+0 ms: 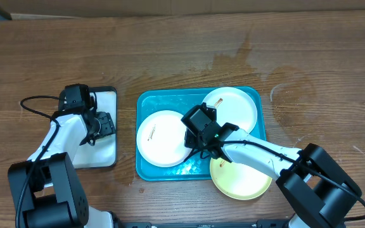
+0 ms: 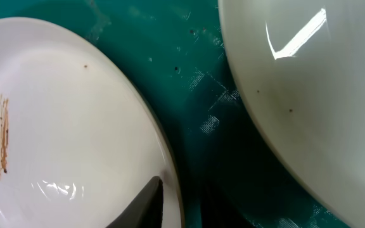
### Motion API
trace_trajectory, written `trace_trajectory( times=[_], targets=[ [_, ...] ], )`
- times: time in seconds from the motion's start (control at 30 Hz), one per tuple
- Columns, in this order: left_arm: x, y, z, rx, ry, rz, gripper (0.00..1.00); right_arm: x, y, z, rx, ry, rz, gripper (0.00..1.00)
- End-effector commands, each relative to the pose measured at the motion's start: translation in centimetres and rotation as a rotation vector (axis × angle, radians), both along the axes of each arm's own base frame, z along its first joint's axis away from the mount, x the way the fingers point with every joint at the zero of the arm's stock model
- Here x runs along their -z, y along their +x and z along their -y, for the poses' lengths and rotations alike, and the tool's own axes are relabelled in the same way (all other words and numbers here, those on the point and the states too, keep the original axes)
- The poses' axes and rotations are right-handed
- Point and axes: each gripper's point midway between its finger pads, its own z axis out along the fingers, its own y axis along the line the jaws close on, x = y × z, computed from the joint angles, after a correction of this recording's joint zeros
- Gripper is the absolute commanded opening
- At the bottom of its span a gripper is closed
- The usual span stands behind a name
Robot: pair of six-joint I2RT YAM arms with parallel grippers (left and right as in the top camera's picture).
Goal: Clean dirty plates on tray and stack at the side
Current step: 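Grasp the green-and-yellow sponge with the left gripper and lift it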
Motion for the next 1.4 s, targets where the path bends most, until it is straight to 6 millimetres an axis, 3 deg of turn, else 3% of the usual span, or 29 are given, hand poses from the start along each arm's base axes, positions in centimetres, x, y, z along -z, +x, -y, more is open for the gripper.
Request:
trace_trajectory(
  times=[0.0,0.17,0.33,0.6,0.9,1.13,1.37],
  targets=[
    [0.0,0.2,-0.1,-0.006,-0.005,0.001,0.7,0.3,0.1,0.4,0.007,-0.016,-0.003,0.27],
    [0.0,0.2,-0.1,-0.006,-0.005,0.001,0.7,0.5,-0.3,0.6,0.009,-0.026,-0.021,0.24],
    [0.0,0.2,-0.1,-0.006,-0.005,0.001,0.7,0.5,-0.5,0.5,0.003,-0.018,-0.033,0.32],
    [0.0,0.2,-0.1,-0.006,-0.006,0.001,0.71,0.3,-0.2,0.3,0.003,-0.007,-0.018,0.04],
    [-0.1,0.8,-0.2,-0.006,-0.001,0.025,0.78,-2.5,2.5,0.6,0.005,-0.029,0.011,0.04],
    [-0.2,1.2,-0.3,-0.006,0.003,0.044,0.79,-2.5,2.3,0.7,0.001,-0.041,0.005,0.04],
    [0.0,1.7,0.1,-0.006,-0.018,0.076,0.71,-2.5,2.4,0.9,0.005,-0.055,0.017,0.04]
  ],
)
